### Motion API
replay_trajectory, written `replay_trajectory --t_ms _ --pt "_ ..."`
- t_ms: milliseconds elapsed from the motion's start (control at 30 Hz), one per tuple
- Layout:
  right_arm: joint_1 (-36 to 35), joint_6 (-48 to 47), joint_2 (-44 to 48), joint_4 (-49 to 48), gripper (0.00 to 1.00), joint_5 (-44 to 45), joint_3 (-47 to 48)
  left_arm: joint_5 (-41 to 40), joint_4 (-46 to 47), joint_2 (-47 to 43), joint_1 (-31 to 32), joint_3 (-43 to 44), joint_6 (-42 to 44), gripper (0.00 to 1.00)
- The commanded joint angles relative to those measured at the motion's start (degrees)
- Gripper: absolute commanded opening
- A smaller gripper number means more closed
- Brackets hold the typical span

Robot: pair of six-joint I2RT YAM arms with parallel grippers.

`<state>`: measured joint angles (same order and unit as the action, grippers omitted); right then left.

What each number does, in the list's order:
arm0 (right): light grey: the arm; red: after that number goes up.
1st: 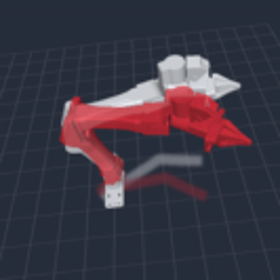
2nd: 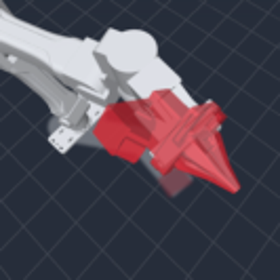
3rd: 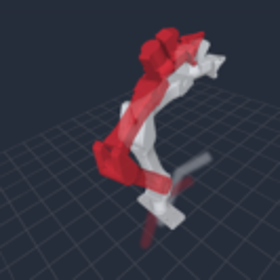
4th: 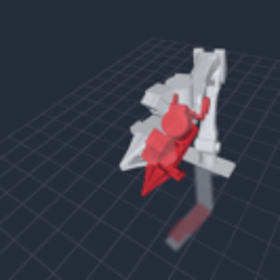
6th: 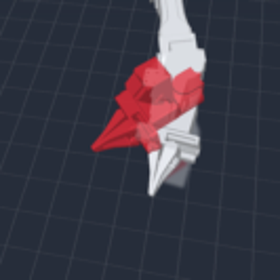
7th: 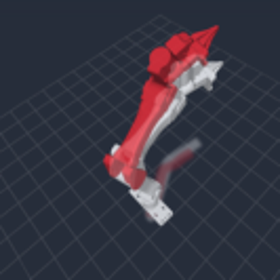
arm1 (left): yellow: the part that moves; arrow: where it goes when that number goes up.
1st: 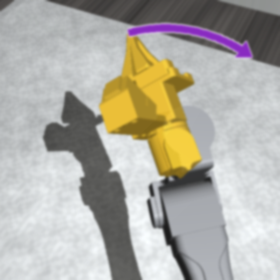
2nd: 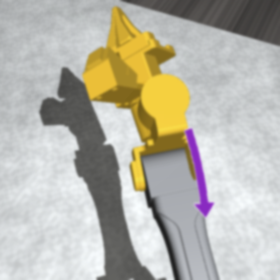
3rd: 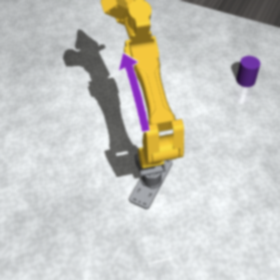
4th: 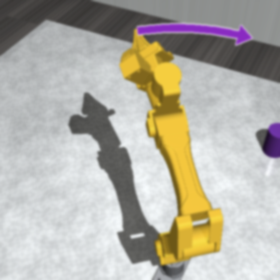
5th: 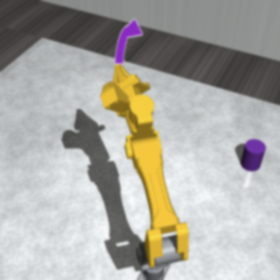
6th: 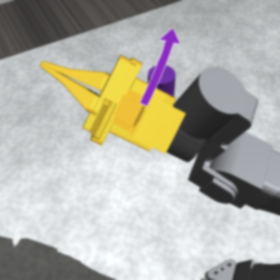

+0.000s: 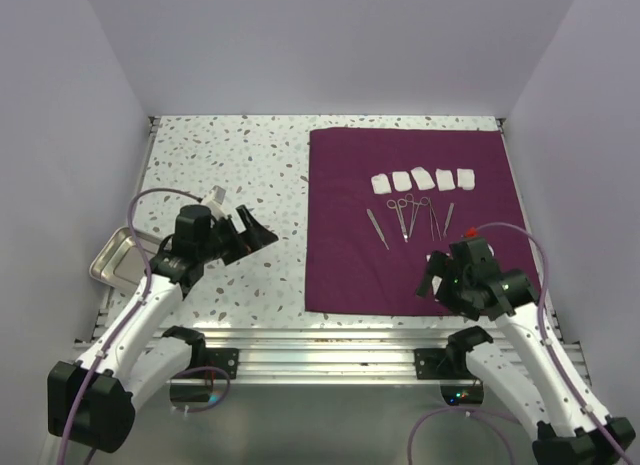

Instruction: Prepare the surgical pack

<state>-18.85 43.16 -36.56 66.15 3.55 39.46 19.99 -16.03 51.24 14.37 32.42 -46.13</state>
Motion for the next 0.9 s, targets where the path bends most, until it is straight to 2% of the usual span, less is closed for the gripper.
replay_trajectory --t_ms 0,200,433,633,867 --pt "-0.1 -3.4 -6.5 -6.2 0.99 0.8 5.2 0.9 -2.5 1.5 -0.3 4.7 4.1 0.94" --pt "-0.1 -7.6 -22.3 -10.9 0.99 1.2 12.0 1.1 -6.9 4.2 -0.3 8.4 8.6 0.93" --pt "0.0 -10.3 -30.3 -16.6 0.94 2.5 17.6 1.5 -10.2 6.3 -0.3 10.9 11.1 0.92" --pt "1.1 -12.0 -42.4 -28.2 0.75 2.8 24.2 2.1 -10.7 6.9 -0.3 11.0 13.1 0.88" --pt "4.2 -14.4 -59.8 -35.9 0.65 -1.7 37.3 3.2 -10.5 8.2 -0.2 10.8 15.5 0.83"
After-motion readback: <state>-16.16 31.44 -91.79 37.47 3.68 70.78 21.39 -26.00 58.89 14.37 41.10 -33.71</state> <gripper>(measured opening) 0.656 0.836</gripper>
